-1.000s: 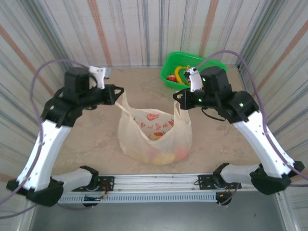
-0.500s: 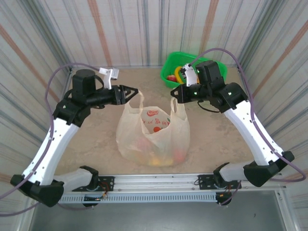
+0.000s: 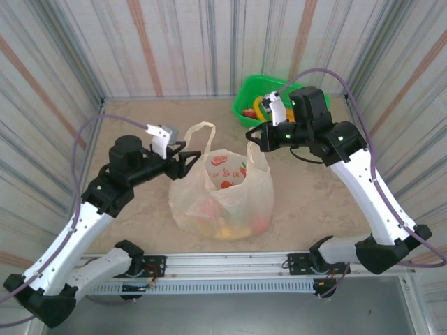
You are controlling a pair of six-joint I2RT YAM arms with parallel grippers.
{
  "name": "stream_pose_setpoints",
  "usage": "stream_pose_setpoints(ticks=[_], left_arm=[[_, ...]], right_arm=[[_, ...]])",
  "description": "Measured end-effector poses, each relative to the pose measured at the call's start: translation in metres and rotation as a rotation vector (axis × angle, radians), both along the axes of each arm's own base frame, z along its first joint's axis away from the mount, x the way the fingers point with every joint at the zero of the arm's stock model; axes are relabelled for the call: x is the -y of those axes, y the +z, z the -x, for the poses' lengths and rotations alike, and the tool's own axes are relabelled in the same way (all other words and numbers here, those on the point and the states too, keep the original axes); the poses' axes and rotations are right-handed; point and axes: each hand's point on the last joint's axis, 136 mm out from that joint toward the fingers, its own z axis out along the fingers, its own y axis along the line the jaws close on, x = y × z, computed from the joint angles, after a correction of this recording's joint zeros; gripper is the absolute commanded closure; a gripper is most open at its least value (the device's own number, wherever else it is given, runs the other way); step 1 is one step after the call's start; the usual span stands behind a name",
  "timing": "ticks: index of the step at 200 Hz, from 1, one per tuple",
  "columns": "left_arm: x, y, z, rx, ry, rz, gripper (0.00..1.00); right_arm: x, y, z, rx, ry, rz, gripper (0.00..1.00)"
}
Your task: Place the fake fruits into the plastic bag and tie a complex knot
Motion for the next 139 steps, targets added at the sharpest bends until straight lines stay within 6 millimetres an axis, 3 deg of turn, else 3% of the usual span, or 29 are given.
stream_pose_setpoints(ticks=[37, 57, 65, 76, 97, 128, 139], left_arm=[[-0.014, -0.026, -0.049, 0.042, 0.205, -0.119, 0.4], [-0.021, -0.034, -0.061, 0.047, 0.271, -0.144, 0.48], [-0.022, -0.034, -0.062, 0.058, 0.275, -0.132, 0.55], [-0.021, -0.033, -0.061, 0.073, 0.266, -0.115, 0.72], [-0.015, -0.031, -0.06, 0.074, 0.225, -0.066, 1.0], [-0.006, -0.025, -0.057, 0.087, 0.177, -0.025, 1.0], [-0.006, -0.025, -0.055, 0.094, 0.171, -0.017, 1.0]], right_arm=[[-0.001, 0.002, 0.004, 0.011, 0.026, -0.002, 0.95], [0.0, 0.003, 0.005, 0.015, 0.028, -0.002, 0.95], [0.0, 0.003, 0.006, 0.019, 0.03, -0.002, 0.95], [0.0, 0.004, 0.006, 0.022, 0.034, -0.001, 0.93], [0.0, 0.003, 0.006, 0.028, 0.04, 0.006, 0.8], [0.007, 0.003, 0.008, 0.017, 0.031, 0.007, 0.49], [0.009, 0.002, 0.012, 0.006, 0.03, 0.006, 0.46]])
